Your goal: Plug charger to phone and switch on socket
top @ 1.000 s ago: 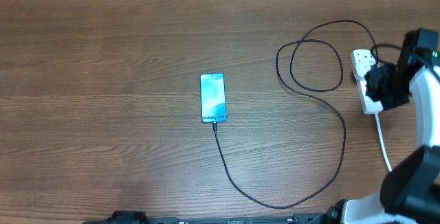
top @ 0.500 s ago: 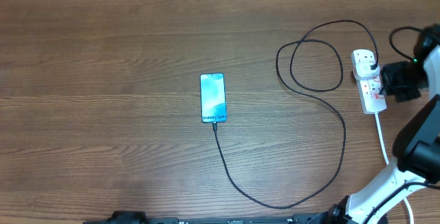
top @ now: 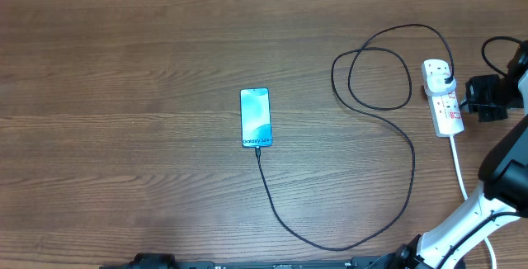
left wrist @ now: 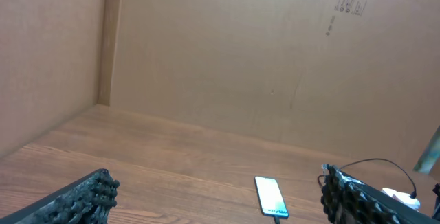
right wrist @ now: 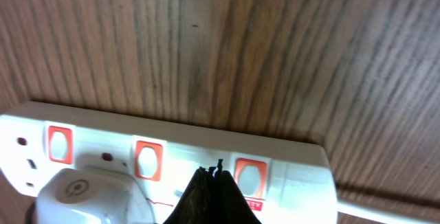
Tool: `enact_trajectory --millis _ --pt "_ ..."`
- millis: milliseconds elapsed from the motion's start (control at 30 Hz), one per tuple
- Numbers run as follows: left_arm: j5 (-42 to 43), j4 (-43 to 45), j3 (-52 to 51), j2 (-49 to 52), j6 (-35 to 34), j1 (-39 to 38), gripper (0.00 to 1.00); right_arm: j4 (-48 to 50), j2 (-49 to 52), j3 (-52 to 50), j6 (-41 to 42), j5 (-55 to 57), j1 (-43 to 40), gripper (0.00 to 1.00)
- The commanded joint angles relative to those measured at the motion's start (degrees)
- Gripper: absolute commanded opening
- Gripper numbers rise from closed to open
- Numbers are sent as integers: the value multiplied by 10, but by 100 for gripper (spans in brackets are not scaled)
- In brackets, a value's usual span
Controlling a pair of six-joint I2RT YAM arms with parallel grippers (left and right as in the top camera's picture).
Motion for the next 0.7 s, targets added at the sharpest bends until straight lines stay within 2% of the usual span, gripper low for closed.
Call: enact_trajectory --millis 0,667 --pt "-7 1 0 -7 7 3 100 7 1 15 2 -13 2 4" --pt "-7 1 0 -7 7 3 100 55 27 15 18 -30 31 4"
